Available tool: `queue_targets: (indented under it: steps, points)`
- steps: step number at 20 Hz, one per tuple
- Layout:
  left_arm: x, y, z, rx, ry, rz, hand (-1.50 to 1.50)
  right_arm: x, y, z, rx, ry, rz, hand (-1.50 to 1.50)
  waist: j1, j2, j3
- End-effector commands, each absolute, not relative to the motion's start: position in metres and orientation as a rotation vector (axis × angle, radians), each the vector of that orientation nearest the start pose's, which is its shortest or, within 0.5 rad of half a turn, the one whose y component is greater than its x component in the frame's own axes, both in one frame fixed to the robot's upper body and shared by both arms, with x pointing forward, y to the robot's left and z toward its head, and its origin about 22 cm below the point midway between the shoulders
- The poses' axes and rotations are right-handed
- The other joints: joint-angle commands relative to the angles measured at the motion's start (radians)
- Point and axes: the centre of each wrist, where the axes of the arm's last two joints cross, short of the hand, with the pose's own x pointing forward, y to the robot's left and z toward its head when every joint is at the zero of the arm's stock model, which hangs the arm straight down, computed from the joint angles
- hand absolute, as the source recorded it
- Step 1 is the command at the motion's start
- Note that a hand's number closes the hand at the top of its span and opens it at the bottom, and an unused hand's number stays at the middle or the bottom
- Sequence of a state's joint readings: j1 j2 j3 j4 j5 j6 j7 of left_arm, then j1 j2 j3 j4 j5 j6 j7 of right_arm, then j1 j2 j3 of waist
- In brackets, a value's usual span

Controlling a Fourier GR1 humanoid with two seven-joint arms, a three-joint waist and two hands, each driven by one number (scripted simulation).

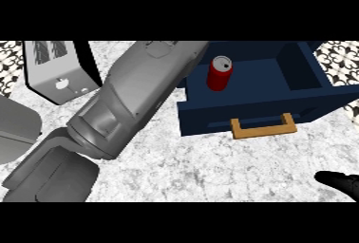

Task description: Pick up the can, place it into the drawer and close the drawer

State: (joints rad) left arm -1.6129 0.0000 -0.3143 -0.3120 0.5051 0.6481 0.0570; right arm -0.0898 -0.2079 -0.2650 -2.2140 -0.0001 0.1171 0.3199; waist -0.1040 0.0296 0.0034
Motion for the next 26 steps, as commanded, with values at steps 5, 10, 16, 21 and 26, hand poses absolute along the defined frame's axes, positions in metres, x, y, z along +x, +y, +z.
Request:
queue_targets:
  steps: [5, 10, 16, 21, 26]
  points:
    - [0.436, -0.018, 0.252, 0.045, -1.698, -0.009, -1.50, 0.213, -0.282, 0.183, -0.519, -1.999, 0.428, -1.50, 0.027, -0.001, -0.001]
    - [0.437, -0.017, 0.250, 0.046, -1.713, 0.019, -1.50, 0.238, -0.267, 0.185, -0.665, -1.965, 0.585, -1.50, 0.043, -0.003, -0.002]
    - [0.434, -0.023, 0.263, 0.050, -1.738, 0.010, -1.50, 0.280, -0.242, 0.162, -0.780, -1.929, 0.733, -1.50, 0.072, -0.005, -0.001]
    - [0.442, -0.010, 0.264, 0.076, -1.743, -0.024, -1.50, 0.296, -0.224, 0.119, -0.855, -1.849, 0.872, -1.50, 0.094, -0.011, -0.002]
    - [0.445, -0.002, 0.256, 0.041, -1.710, -0.035, -1.50, 0.324, -0.218, 0.097, -0.975, -1.768, 0.964, -1.50, 0.107, -0.018, -0.003]
